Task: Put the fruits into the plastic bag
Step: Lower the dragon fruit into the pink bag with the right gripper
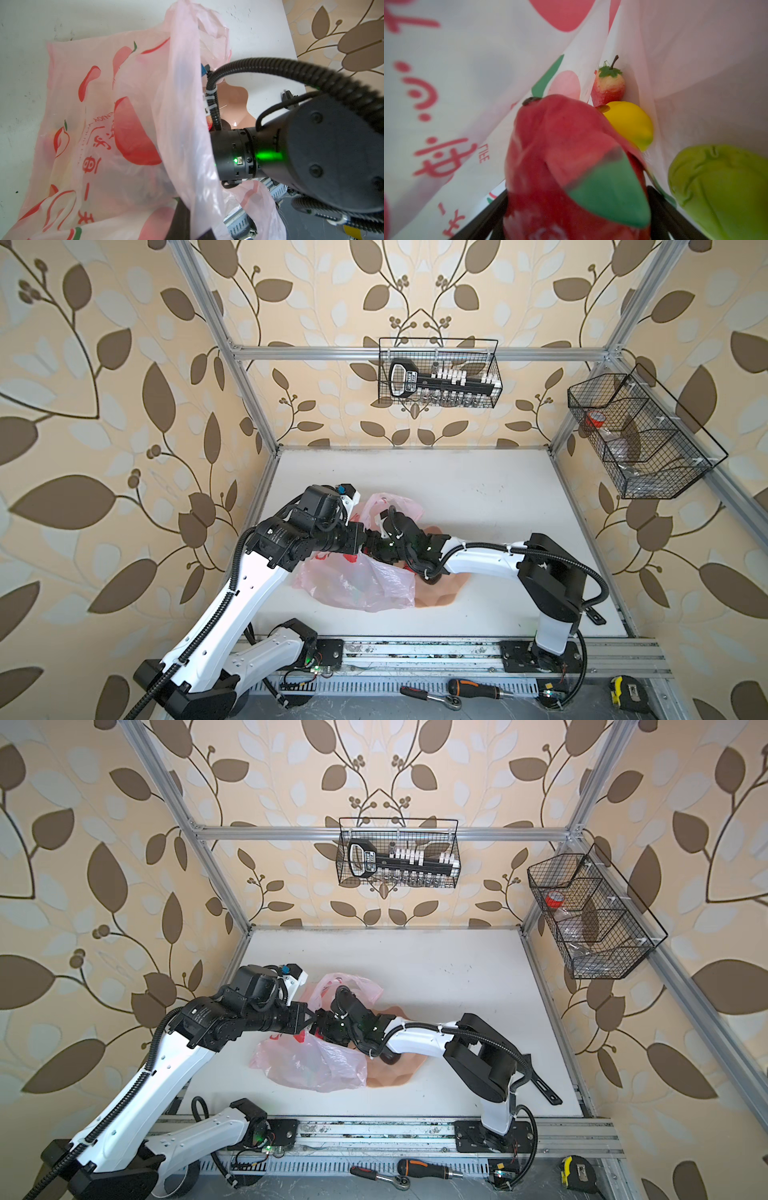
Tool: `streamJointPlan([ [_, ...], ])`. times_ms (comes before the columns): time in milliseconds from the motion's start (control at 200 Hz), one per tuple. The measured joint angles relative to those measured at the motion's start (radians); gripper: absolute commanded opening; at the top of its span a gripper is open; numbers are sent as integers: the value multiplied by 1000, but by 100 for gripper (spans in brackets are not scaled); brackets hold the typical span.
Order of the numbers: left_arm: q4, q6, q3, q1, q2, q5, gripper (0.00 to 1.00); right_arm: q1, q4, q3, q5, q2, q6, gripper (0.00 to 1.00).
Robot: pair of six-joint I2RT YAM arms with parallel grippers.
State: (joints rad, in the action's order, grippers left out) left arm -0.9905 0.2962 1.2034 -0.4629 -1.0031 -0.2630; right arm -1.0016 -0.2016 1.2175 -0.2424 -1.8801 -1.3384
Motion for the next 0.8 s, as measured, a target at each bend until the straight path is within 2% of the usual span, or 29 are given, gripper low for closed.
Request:
streamJointPlan([
  [175, 2, 0, 0, 0, 0, 0, 0, -3, 4, 55, 0, -49, -24, 53],
  [395, 14, 0, 0, 0, 0, 0, 0, -3, -21, 67, -9, -108, -71, 88],
  [615, 15, -1, 0, 0, 1, 3, 0, -4, -18, 69, -12, -107, -71, 100],
  [800, 14, -1, 0, 0, 2, 9, 0, -4, 43, 69, -18, -70, -43, 100],
])
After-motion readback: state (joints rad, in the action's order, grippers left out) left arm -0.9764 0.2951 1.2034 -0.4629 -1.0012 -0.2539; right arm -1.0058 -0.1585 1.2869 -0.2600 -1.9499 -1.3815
